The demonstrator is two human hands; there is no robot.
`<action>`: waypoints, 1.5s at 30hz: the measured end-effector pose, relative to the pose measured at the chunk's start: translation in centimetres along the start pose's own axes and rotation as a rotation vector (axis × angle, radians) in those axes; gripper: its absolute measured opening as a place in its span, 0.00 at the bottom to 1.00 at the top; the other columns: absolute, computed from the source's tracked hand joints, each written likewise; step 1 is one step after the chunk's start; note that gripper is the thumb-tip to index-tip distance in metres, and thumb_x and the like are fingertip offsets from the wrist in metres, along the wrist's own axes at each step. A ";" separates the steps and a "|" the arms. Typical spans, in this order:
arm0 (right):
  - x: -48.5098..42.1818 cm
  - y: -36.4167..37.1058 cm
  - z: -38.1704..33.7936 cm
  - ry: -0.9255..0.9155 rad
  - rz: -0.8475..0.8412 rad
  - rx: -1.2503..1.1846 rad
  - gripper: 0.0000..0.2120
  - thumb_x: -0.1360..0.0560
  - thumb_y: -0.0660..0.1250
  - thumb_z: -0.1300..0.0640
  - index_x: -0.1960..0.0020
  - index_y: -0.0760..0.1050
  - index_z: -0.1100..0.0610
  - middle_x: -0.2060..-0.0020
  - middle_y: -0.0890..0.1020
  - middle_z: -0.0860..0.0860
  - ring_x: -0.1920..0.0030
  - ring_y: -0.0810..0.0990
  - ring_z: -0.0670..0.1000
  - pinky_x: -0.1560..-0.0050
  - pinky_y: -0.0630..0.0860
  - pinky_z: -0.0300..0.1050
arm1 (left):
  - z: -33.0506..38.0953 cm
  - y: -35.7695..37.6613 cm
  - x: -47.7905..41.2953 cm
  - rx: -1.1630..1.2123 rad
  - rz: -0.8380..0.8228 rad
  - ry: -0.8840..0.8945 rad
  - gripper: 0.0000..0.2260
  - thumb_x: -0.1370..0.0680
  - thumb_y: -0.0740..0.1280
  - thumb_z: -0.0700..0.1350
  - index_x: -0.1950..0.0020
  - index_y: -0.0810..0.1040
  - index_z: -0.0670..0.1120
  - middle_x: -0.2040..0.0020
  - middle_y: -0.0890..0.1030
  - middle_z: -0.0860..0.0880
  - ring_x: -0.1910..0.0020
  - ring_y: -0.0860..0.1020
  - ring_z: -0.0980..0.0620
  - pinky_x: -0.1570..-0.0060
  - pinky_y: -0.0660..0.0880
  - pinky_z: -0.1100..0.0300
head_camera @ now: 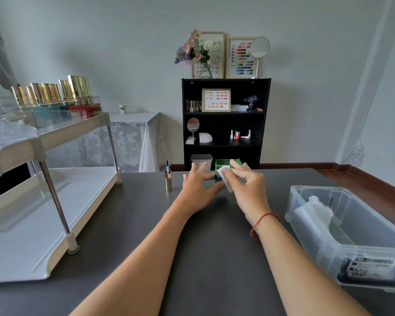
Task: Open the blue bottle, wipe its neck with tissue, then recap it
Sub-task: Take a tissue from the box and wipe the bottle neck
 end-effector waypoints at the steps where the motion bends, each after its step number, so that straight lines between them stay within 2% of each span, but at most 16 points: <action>1: 0.0 -0.1 0.1 0.035 0.021 -0.082 0.13 0.24 0.66 0.53 0.41 0.79 0.57 0.34 0.75 0.49 0.27 0.62 0.47 0.33 0.60 0.39 | 0.0 0.0 -0.1 -0.001 -0.004 -0.002 0.17 0.22 0.65 0.52 0.33 0.75 0.54 0.21 0.54 0.49 0.22 0.40 0.48 0.26 0.37 0.42; 4: -0.3 -0.1 0.1 0.070 0.044 -0.142 0.18 0.22 0.63 0.53 0.35 0.73 0.58 0.33 0.73 0.49 0.29 0.64 0.44 0.38 0.64 0.31 | 0.0 0.2 0.0 -0.024 -0.024 -0.016 0.18 0.22 0.65 0.54 0.33 0.75 0.52 0.21 0.53 0.50 0.22 0.40 0.48 0.27 0.36 0.44; 7: -0.4 0.8 0.4 0.068 -0.047 -0.034 0.19 0.21 0.60 0.53 0.32 0.71 0.58 0.31 0.71 0.51 0.29 0.65 0.48 0.36 0.65 0.38 | 0.1 0.2 0.0 -0.022 -0.024 -0.003 0.17 0.22 0.65 0.53 0.33 0.76 0.53 0.21 0.53 0.50 0.22 0.40 0.48 0.27 0.35 0.44; 9: -0.3 1.2 0.5 0.075 -0.081 0.008 0.19 0.21 0.59 0.52 0.32 0.70 0.57 0.30 0.71 0.51 0.31 0.68 0.49 0.41 0.66 0.37 | 0.1 0.2 0.0 -0.019 -0.018 0.009 0.16 0.22 0.65 0.52 0.34 0.76 0.53 0.21 0.53 0.49 0.22 0.40 0.48 0.27 0.35 0.43; 11: -0.4 1.0 0.5 0.047 -0.051 0.035 0.19 0.22 0.61 0.51 0.32 0.71 0.55 0.31 0.71 0.51 0.32 0.69 0.49 0.41 0.66 0.37 | 0.0 0.1 -0.1 -0.013 -0.018 0.014 0.16 0.22 0.65 0.52 0.34 0.77 0.54 0.21 0.53 0.49 0.22 0.40 0.47 0.27 0.35 0.43; 15: -0.2 -0.3 0.5 0.017 0.094 0.112 0.16 0.27 0.68 0.46 0.41 0.74 0.50 0.38 0.76 0.51 0.35 0.70 0.51 0.40 0.70 0.44 | 0.0 0.2 0.0 -0.012 -0.019 0.003 0.16 0.22 0.65 0.53 0.34 0.76 0.55 0.21 0.53 0.49 0.22 0.40 0.47 0.28 0.34 0.42; 18: -0.1 -0.2 0.6 0.028 0.070 0.142 0.15 0.27 0.67 0.44 0.46 0.79 0.52 0.36 0.76 0.50 0.31 0.68 0.52 0.31 0.66 0.55 | 0.1 0.2 -0.1 -0.021 -0.014 0.016 0.16 0.22 0.65 0.53 0.34 0.76 0.54 0.21 0.53 0.49 0.22 0.40 0.47 0.27 0.35 0.42; 21: -0.1 0.3 0.5 0.003 0.015 0.171 0.16 0.26 0.66 0.45 0.44 0.80 0.53 0.34 0.75 0.50 0.28 0.65 0.51 0.28 0.60 0.59 | 0.0 0.0 0.0 -0.023 -0.004 0.030 0.16 0.22 0.65 0.51 0.34 0.77 0.54 0.21 0.54 0.48 0.22 0.41 0.47 0.27 0.35 0.43; 23: -0.2 0.5 0.5 0.001 -0.007 0.161 0.16 0.25 0.66 0.46 0.42 0.80 0.54 0.34 0.75 0.50 0.28 0.65 0.50 0.27 0.61 0.55 | 0.1 0.0 -0.1 -0.034 0.001 0.036 0.15 0.22 0.65 0.51 0.35 0.77 0.54 0.21 0.54 0.48 0.22 0.41 0.48 0.27 0.35 0.43; 25: -0.2 0.6 0.7 0.025 -0.025 0.116 0.17 0.25 0.66 0.48 0.41 0.79 0.56 0.33 0.75 0.51 0.30 0.67 0.49 0.30 0.64 0.47 | 0.1 0.0 -0.1 -0.049 0.007 0.040 0.14 0.22 0.65 0.51 0.36 0.78 0.54 0.21 0.54 0.49 0.22 0.41 0.48 0.27 0.35 0.43; 29: -0.3 1.0 0.7 0.051 -0.060 0.087 0.18 0.25 0.66 0.49 0.39 0.78 0.56 0.33 0.74 0.50 0.31 0.69 0.49 0.32 0.67 0.47 | 0.1 -0.2 0.0 -0.053 0.044 0.059 0.13 0.22 0.65 0.50 0.39 0.79 0.53 0.21 0.56 0.49 0.21 0.43 0.49 0.26 0.37 0.43; 32: -0.7 0.8 0.9 0.103 -0.066 -0.043 0.14 0.27 0.69 0.53 0.43 0.80 0.57 0.34 0.75 0.49 0.37 0.70 0.43 0.44 0.67 0.34 | 0.2 -0.1 0.0 -0.103 0.055 0.075 0.13 0.22 0.66 0.51 0.38 0.79 0.54 0.21 0.56 0.49 0.21 0.44 0.49 0.25 0.37 0.43; 36: -0.9 0.5 1.5 0.198 -0.021 -0.207 0.11 0.29 0.71 0.59 0.47 0.82 0.58 0.36 0.77 0.51 0.46 0.74 0.42 0.65 0.69 0.20 | 0.4 0.0 -0.1 -0.155 0.062 0.096 0.13 0.23 0.66 0.52 0.38 0.79 0.54 0.21 0.56 0.49 0.21 0.44 0.50 0.25 0.37 0.43; 40: -1.0 0.4 1.9 0.235 0.048 -0.236 0.14 0.28 0.71 0.59 0.43 0.80 0.59 0.40 0.80 0.52 0.58 0.74 0.36 0.72 0.68 0.18 | 0.4 0.0 -0.1 -0.161 0.062 0.098 0.13 0.23 0.66 0.52 0.39 0.79 0.53 0.21 0.56 0.50 0.21 0.44 0.49 0.26 0.37 0.43; 45: -1.0 -0.8 1.7 0.247 0.185 -0.325 0.15 0.27 0.70 0.57 0.41 0.79 0.59 0.48 0.83 0.52 0.59 0.76 0.37 0.71 0.69 0.20 | 0.3 0.0 0.0 -0.103 0.062 0.076 0.17 0.22 0.66 0.53 0.34 0.76 0.52 0.21 0.56 0.50 0.21 0.44 0.50 0.26 0.37 0.45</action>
Point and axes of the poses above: each hand's wrist, its own x-axis away from the middle knuckle, its own y-axis out of the palm, z = x × y, the point moved 6 cm from there along -x, towards the middle knuckle
